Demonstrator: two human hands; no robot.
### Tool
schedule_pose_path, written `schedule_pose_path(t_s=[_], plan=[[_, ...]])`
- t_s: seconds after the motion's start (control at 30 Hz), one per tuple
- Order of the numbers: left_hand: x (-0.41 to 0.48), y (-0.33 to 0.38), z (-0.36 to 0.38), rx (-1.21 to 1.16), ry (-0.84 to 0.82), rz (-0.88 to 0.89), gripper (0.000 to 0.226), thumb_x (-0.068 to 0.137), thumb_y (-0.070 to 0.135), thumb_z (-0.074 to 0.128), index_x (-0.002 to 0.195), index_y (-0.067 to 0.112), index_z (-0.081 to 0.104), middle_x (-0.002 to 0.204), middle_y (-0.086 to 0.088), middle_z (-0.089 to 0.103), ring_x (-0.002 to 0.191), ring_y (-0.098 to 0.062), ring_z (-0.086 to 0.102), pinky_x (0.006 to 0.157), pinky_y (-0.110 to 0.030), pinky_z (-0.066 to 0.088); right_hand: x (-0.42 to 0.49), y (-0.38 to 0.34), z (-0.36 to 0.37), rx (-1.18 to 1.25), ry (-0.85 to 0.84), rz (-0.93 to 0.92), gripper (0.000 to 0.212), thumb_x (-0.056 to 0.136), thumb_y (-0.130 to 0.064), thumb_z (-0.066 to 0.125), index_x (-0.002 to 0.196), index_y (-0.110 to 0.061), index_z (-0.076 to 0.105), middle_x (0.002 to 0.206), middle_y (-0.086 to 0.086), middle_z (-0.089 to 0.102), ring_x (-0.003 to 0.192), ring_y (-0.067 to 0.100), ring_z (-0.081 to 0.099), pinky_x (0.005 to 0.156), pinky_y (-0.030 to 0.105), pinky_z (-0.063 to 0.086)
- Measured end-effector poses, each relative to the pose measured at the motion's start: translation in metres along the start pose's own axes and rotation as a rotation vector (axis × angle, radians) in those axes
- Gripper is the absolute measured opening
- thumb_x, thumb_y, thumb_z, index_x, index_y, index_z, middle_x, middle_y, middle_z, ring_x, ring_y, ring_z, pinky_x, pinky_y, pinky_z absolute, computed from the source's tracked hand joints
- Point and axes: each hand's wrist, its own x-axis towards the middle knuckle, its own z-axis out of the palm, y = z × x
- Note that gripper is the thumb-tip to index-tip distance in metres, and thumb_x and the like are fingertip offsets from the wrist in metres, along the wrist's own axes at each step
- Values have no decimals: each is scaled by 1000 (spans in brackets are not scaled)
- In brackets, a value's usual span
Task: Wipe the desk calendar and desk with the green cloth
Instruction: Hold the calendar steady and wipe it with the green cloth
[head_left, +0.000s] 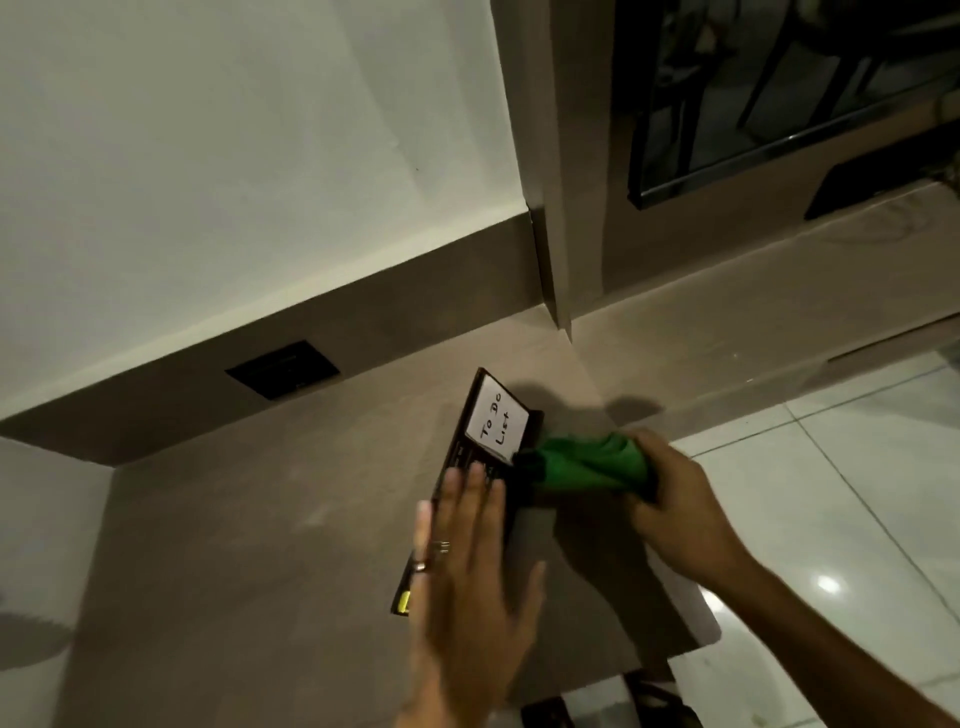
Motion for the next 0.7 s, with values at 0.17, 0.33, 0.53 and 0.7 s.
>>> schedule_pose_path(t_s=[0.17, 0.33, 0.53, 0.7], plan=[[-13, -46, -36, 144, -262, -245, 109, 83, 56, 66, 155, 25, -10, 166, 2, -16, 152, -19, -24, 123, -41, -13, -28, -7, 42, -82, -19, -111, 63, 69, 23, 61, 121, -13, 66, 120, 0, 66, 113, 11, 60, 100, 38, 50], [-15, -54, -25, 21, -355, -243, 126, 85, 23, 73, 139, 36, -39, 164, 8, -27, 147, -11, -34, 126, -37, -11, -36, -3, 87, -321, 32, -279, 70, 65, 19, 71, 126, -15, 64, 135, -1, 57, 133, 23, 45, 109, 45, 36], [-16, -58, -21, -195, -359, -251, 120, 83, 4, 73, 146, 41, -23, 165, 15, -19, 151, -8, -25, 128, -39, -5, -26, 7, 124, -445, -114, -470, 73, 64, 11, 74, 130, -15, 60, 141, 11, 54, 137, 36, 39, 104, 47, 42], [-15, -62, -22, -222, -370, -255, 117, 83, 2, 73, 152, 32, -16, 165, 13, -18, 151, -8, -23, 126, -36, -10, -7, 15, 119, -460, 42, -209, 68, 65, 20, 69, 125, -10, 66, 137, 12, 58, 134, 37, 42, 93, 53, 52]])
